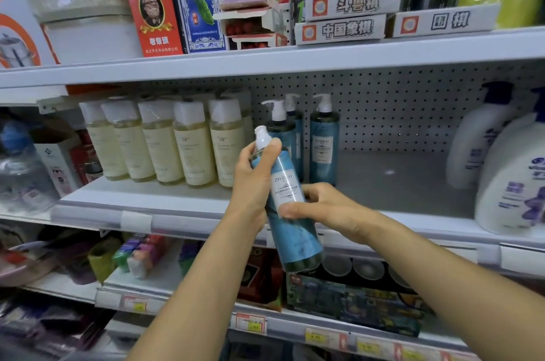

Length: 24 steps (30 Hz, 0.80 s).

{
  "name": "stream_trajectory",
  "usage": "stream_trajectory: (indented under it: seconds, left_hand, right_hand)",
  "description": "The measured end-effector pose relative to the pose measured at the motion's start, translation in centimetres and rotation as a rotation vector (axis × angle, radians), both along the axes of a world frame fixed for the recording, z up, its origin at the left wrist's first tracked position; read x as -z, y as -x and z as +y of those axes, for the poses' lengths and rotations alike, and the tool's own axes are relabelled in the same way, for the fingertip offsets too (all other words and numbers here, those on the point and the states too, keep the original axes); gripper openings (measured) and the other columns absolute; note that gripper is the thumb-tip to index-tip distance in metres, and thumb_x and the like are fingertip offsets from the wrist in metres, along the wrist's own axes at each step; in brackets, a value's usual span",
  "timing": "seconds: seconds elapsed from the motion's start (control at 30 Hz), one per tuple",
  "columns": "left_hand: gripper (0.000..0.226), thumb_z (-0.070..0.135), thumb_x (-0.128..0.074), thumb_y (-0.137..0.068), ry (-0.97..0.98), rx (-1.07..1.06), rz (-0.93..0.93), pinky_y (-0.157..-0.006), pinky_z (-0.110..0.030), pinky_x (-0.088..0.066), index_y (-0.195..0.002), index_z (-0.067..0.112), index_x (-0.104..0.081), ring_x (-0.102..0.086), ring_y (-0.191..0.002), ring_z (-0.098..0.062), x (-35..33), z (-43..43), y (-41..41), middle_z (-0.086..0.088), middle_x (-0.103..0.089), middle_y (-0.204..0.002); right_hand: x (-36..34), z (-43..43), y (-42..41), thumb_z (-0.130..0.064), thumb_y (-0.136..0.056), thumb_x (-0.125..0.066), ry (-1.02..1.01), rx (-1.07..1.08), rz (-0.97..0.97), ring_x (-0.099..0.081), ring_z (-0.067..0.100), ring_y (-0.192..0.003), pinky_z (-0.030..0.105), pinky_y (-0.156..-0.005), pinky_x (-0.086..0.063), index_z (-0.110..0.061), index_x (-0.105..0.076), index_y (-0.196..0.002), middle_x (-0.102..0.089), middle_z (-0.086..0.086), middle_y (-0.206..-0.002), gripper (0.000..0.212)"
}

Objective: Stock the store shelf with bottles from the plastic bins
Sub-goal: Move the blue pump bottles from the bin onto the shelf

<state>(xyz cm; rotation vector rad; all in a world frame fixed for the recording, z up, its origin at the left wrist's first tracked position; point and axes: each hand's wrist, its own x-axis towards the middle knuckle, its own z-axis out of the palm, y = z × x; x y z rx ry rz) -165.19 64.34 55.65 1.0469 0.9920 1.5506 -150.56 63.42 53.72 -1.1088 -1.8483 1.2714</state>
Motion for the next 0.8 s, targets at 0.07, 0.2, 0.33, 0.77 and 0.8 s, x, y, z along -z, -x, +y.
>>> stream_trajectory:
  seconds: [0.07,0.2,0.33,0.77,0.8]
  left_hand:
    - [0.053,0.045,-0.071,-0.086,-0.032,0.018,0.025,-0.085,-0.039,-0.060,-0.131,0.024,-0.054,-0.070,-0.098,-0.019,-0.3,-0.1,-0.7,-0.006,-0.069,-0.118]
    - [0.042,0.042,-0.065,-0.091,-0.077,0.124,0.068,-0.094,-0.044,-0.057,-0.127,0.024,-0.056,-0.070,-0.105,-0.020,-0.1,-0.4,-2.2,-0.003,-0.072,-0.115]
    - [0.033,0.040,-0.052,-0.101,-0.085,0.203,0.141,-0.095,-0.035,-0.055,-0.128,0.022,-0.061,-0.068,-0.111,-0.017,1.8,-0.5,-3.1,-0.001,-0.071,-0.120]
    - [0.015,0.034,-0.051,-0.103,0.143,0.191,0.168,-0.091,-0.026,-0.052,-0.111,0.027,-0.061,-0.064,-0.101,-0.008,4.6,1.5,-2.8,0.004,-0.067,-0.112]
    - [0.020,0.035,-0.051,-0.103,0.149,0.204,0.180,-0.095,-0.029,-0.052,-0.117,0.025,-0.062,-0.065,-0.104,-0.010,4.8,1.8,-2.9,0.002,-0.068,-0.116]
  right_hand:
    - [0.1,-0.1,-0.6,-0.034,-0.076,-0.079,-0.041,0.043,0.032,-0.071,0.016,-0.099,0.036,-0.093,-0.056,-0.015,-0.069,-0.111,-0.075,0.003,-0.106,0.041]
    - [0.1,0.5,-1.8,-0.034,-0.075,-0.081,-0.113,0.176,0.116,-0.072,0.015,-0.097,0.036,-0.090,-0.057,-0.017,-0.070,-0.110,-0.075,-0.001,-0.103,0.041]
    - [-0.5,1.5,-2.2,-0.028,-0.079,-0.081,-0.171,0.339,0.218,-0.071,0.007,-0.094,0.026,-0.082,-0.057,-0.023,-0.069,-0.105,-0.075,-0.007,-0.100,0.029]
    - [1.5,5.5,-2.6,-0.018,-0.074,-0.085,-0.222,0.558,0.195,-0.065,0.003,-0.090,0.013,-0.065,-0.049,-0.018,-0.056,-0.117,-0.068,-0.007,-0.100,0.052]
    - [1.5,5.7,-2.6,-0.017,-0.075,-0.085,-0.215,0.557,0.193,-0.064,0.001,-0.089,0.011,-0.064,-0.048,-0.019,-0.055,-0.117,-0.067,-0.009,-0.100,0.052]
